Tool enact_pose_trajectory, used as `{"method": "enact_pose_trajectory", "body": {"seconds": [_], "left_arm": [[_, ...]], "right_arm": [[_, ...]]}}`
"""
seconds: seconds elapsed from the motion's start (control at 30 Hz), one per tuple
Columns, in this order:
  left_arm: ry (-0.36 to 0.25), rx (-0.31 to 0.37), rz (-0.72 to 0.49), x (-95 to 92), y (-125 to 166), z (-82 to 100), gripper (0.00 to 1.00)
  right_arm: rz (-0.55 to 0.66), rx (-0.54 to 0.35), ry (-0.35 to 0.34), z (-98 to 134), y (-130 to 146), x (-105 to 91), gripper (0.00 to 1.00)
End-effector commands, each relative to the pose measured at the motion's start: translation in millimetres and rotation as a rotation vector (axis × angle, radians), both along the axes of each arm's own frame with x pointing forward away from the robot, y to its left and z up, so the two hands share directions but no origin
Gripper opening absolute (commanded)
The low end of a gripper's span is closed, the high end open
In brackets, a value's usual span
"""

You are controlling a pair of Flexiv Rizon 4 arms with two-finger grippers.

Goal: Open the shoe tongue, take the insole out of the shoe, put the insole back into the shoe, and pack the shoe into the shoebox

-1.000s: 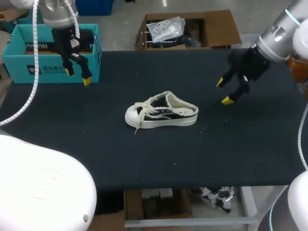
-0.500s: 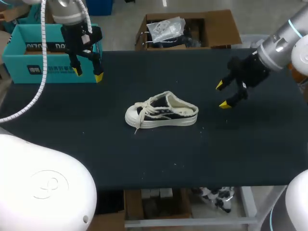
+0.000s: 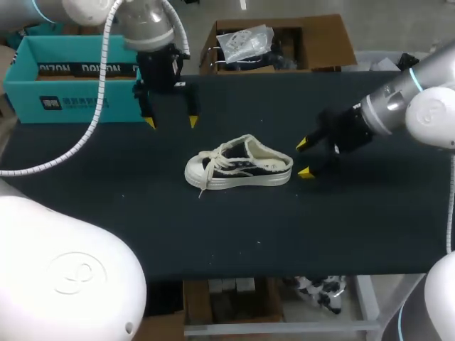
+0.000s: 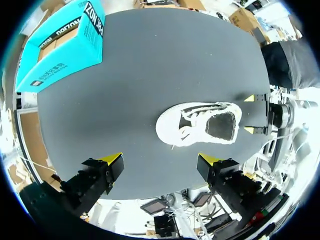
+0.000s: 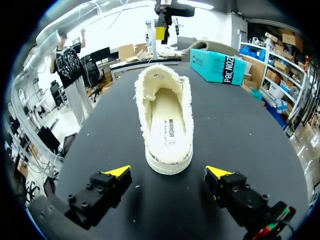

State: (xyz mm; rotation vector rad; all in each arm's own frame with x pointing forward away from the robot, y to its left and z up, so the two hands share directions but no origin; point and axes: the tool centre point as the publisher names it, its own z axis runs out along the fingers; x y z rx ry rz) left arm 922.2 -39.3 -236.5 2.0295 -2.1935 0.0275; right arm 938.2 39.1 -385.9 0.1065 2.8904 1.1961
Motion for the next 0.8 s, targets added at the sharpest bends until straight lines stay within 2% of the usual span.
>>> {"method": "enact_pose_trajectory", "body": {"seconds": [0.03,0.43,0.8], "left_arm": [[0.008,0.07,0.169,-3.2,-19,-5.9,1.0],[0.051,0.072,0.096,-5.1,-52,-18.2,1.0],[0.08,0.066,0.071,-2.4,-61,-27.5,1.0]], "right_arm": [[-0.013,0.02,0.003,-17,15,0.5,1.0],[-0.014,0.105,0.003,-38,39,2.6,1.0],[-0.001,0.151,0.001,-43,59,6.7,1.0]]}}
